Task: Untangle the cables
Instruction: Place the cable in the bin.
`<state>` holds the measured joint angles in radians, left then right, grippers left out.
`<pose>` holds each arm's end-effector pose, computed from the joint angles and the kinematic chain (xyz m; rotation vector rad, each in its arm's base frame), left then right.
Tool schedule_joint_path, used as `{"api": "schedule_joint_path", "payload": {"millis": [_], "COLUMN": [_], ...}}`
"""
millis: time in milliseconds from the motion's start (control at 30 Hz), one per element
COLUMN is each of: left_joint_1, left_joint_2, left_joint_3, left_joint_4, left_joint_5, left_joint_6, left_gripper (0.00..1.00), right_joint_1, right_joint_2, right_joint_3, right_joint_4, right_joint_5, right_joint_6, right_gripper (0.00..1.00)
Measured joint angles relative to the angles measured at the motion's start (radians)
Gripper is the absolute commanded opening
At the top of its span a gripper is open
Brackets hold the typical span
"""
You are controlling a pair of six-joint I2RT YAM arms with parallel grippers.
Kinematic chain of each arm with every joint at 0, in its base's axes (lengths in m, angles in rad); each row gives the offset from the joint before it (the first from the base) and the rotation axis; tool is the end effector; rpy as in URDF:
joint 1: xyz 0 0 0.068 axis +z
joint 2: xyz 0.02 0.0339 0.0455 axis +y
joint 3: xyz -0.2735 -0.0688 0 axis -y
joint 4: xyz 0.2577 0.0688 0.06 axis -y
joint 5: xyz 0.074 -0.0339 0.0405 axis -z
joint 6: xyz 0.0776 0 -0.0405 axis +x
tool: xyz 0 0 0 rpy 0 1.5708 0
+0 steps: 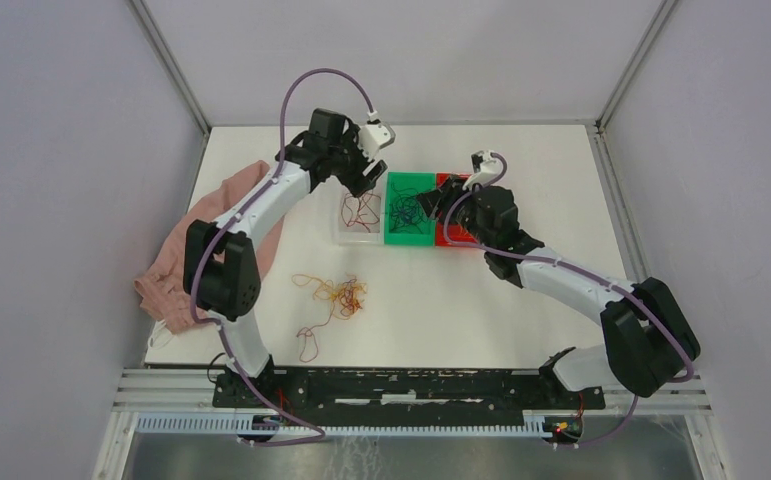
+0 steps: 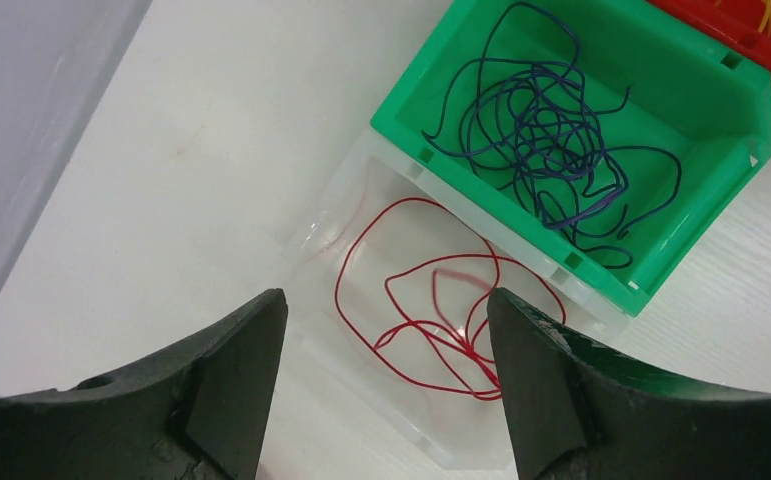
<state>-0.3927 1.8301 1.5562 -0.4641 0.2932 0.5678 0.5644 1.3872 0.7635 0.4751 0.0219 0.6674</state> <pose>0.4202 -0.1983 0.2661 1.1843 1.9515 -0.2470 0.3086 0.1934 0.2582 0.1098 1.7995 0.8810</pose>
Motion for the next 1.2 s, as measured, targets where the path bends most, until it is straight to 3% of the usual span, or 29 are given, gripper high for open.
{"api": "schedule_joint_path", "payload": {"millis": [300, 500, 867, 1200], "left_joint_1": [0.047, 0.108, 0.302, 0.369], "left_joint_2": [0.009, 0.031, -0.021, -0.213], "left_joint_3": [0.021, 0.091, 0.122, 0.067], "left_joint_4": [-0.043, -0.079, -0.112, -0.107], "left_joint_5": [0.06, 0.118, 0.23, 0.336], "left_joint_6": [0.016, -0.007, -0.114, -0.174], "left_gripper": [0.8, 0.81, 0.83, 0.83], "right_joint_1": [0.0, 0.029, 0.143, 0.135], "right_joint_2": [0.003, 0.092, 0.425, 0.705], "right_joint_3": [0.008, 0.106, 0.415, 0.737], "right_joint_4": [-0.028, -0.031, -0.17, -0.438], "right_joint_5": [-0.076, -0.168, -0.259, -0.242], "right_joint_6": [-0.003, -0.013, -0.064, -0.126], "right_gripper": [0.49, 0.48, 0.19, 0.14]}}
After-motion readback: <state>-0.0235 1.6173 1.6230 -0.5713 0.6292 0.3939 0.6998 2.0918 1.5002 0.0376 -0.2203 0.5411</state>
